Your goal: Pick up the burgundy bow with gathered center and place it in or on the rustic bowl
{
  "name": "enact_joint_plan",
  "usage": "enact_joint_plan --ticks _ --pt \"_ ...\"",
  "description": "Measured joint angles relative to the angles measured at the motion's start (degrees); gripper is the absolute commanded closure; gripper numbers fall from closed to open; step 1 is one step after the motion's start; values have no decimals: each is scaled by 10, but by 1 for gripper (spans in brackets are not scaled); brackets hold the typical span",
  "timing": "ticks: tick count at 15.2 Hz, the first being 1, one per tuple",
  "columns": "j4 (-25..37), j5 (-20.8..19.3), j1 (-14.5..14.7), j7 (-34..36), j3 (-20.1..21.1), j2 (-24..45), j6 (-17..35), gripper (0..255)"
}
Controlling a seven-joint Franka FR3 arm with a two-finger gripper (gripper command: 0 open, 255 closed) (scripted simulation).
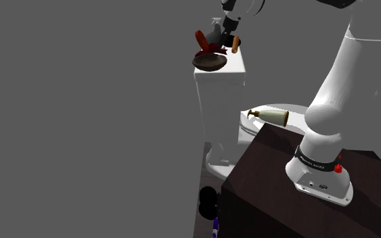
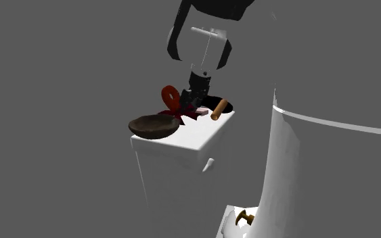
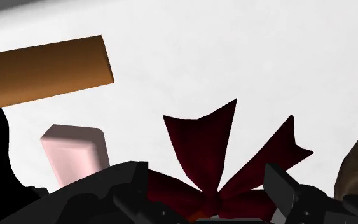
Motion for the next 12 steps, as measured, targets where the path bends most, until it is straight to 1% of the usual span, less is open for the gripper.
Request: enact_joint_plan --ticks 3,8,12 --pt "-7 0 0 -33 2 10 22 0" --pt "-6 10 1 -44 4 28 46 0" --pt "-4 11 1 -46 4 30 47 0"
